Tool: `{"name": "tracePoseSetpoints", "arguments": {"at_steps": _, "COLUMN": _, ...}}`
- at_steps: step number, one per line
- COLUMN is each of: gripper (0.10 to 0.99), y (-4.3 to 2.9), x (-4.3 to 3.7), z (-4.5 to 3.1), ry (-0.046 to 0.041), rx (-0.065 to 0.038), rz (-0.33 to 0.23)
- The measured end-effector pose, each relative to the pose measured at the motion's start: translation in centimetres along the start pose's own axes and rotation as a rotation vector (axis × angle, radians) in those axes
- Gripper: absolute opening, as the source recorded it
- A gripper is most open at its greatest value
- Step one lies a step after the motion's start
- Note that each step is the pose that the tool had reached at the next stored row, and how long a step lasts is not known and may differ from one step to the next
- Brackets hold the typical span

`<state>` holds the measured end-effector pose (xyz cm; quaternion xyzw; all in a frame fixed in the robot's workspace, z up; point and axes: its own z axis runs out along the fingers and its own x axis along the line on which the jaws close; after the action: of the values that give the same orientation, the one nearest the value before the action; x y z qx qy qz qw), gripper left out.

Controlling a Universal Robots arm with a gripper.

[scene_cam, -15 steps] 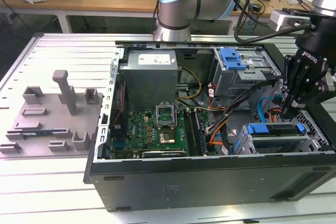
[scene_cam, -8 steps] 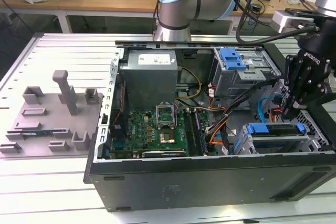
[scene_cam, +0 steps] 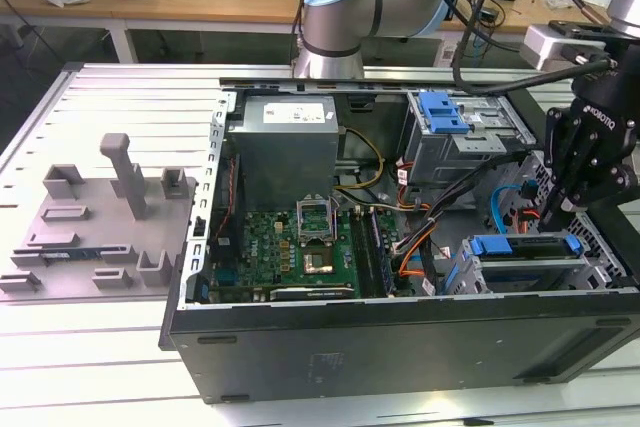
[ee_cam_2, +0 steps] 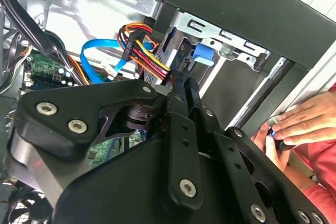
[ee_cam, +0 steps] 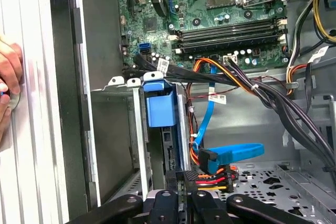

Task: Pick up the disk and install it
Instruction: 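Insert the first disk wire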

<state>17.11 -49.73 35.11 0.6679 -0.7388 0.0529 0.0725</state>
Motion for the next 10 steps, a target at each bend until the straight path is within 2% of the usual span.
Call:
{"name": "tracePoseSetpoints", "arguments": {"at_steps": 3, "gripper": 0.165, "y": -0.03, "x": 0.28, "z": 0.05, "ry": -0.0076, "rx": 0.001, "rz": -0.008}}
{"name": "tracePoseSetpoints", "arguments": {"at_steps": 6, "gripper": 0.165, "y": -0.08, "x": 0.71, "z": 0.13, "ry": -0.0228, "rx": -0.001, "rz": -0.010}}
{"name": "tracePoseSetpoints", "arguments": {"at_steps": 10, "gripper": 0.165, "y": -0.08, "x": 0.72, "z": 0.13, "ry": -0.0242, "rx": -0.001, "rz": -0.010}}
